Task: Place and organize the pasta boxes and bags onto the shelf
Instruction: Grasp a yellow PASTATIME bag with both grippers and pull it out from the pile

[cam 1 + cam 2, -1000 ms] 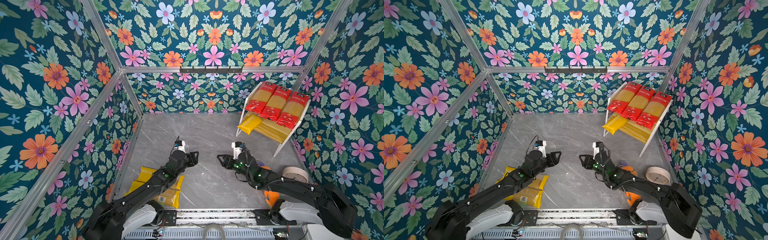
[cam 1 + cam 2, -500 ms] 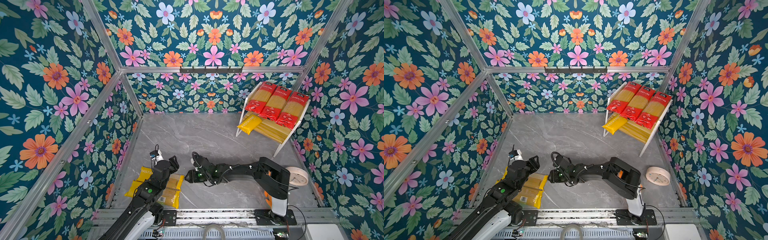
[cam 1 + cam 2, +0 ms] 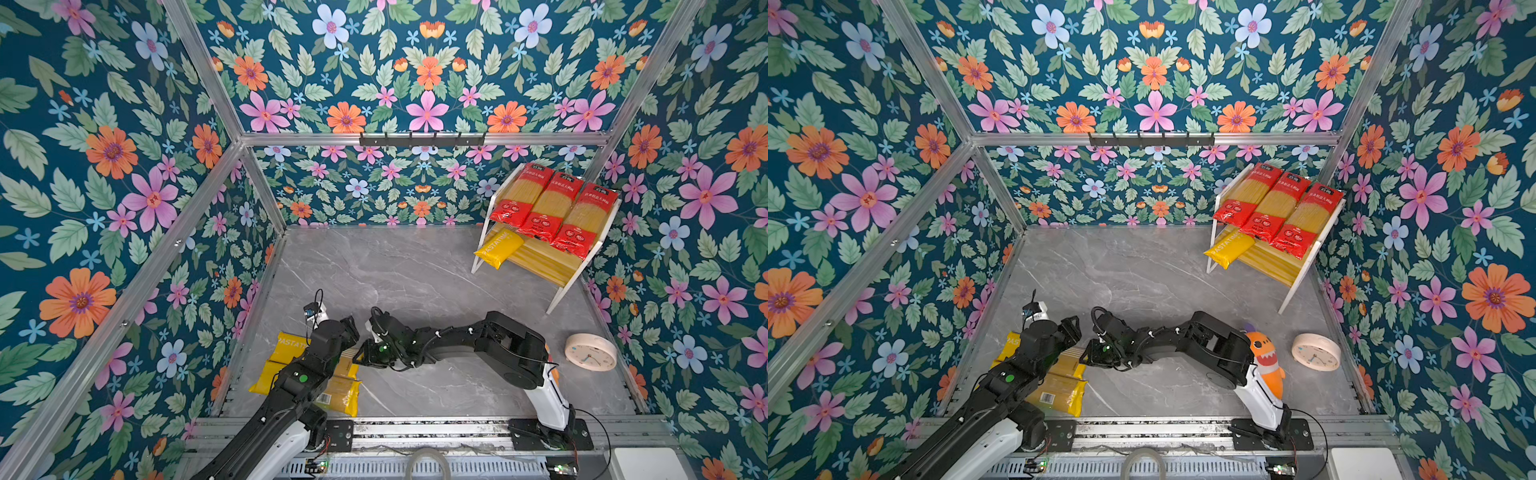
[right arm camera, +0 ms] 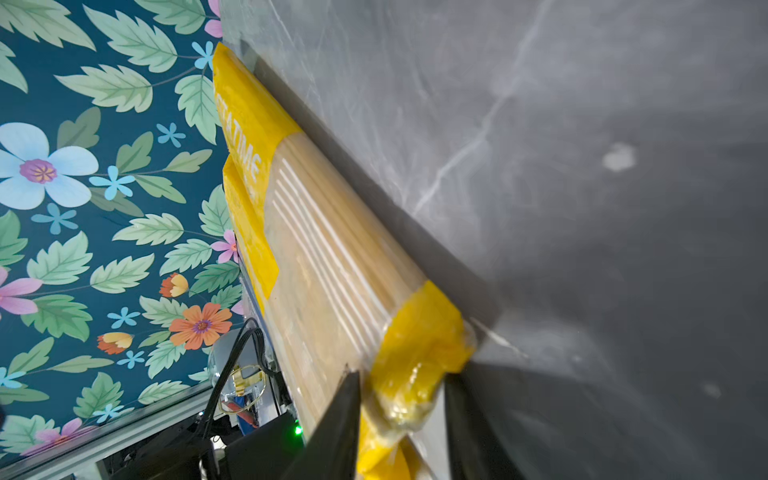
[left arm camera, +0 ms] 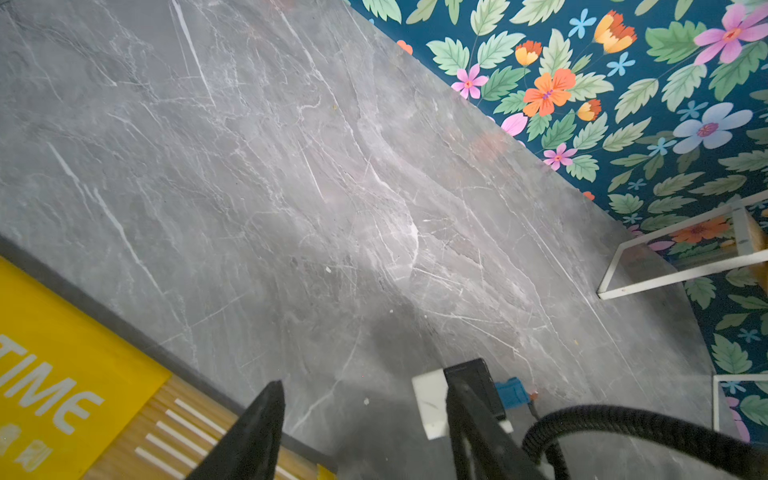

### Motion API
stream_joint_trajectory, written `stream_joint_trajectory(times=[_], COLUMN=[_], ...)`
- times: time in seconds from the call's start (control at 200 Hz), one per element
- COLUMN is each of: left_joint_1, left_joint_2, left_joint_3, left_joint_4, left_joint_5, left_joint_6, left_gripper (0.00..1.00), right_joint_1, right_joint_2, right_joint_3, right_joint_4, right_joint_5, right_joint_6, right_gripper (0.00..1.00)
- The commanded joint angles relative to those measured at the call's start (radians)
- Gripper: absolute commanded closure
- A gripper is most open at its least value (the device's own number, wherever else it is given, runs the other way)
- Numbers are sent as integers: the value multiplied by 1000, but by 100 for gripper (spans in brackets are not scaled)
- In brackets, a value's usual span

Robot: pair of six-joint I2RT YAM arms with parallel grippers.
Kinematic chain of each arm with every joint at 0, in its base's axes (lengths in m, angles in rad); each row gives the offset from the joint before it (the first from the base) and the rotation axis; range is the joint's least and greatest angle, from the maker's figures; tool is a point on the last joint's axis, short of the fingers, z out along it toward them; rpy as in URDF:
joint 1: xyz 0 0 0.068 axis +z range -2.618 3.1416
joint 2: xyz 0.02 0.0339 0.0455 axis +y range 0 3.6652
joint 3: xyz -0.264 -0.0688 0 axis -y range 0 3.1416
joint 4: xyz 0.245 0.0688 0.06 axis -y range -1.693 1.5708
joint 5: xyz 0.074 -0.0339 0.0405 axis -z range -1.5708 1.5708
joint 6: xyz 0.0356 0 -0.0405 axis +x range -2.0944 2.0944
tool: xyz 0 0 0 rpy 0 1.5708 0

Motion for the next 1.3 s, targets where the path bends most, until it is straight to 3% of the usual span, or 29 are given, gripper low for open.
stream_joint_trajectory(times=[0.0, 0.15, 0.395, 0.695, 0.96, 1.13, 1.295], left_joint_1=[0, 0, 0, 0, -3, -18, -33], left_joint_2=[3, 16, 40, 117, 205, 255, 303], left_joint_3=[3, 3, 10, 40, 20, 18, 15], left_joint_4=[28, 45, 71, 189, 291, 334, 372], left_joint_5=[9, 25, 58, 236, 364, 386, 395], left_joint_6=[15, 16, 39, 102, 100, 99, 88], left_gripper=[35, 35, 35, 33, 33, 33, 33], right_joint_1=[1, -4, -29, -121, -278, -379, -423], right_joint_2=[-10, -38, -92, -282, -635, -837, -895], right_joint_3=[-31, -64, -137, -363, -622, -745, -807], right_joint_4=[-51, -19, 40, 52, -132, -283, -312], right_joint_5=[37, 53, 58, 72, 135, 193, 199], right_joint_6=[33, 29, 47, 3, -93, -161, -164], right_gripper=[77, 90, 100, 100, 100, 100, 100])
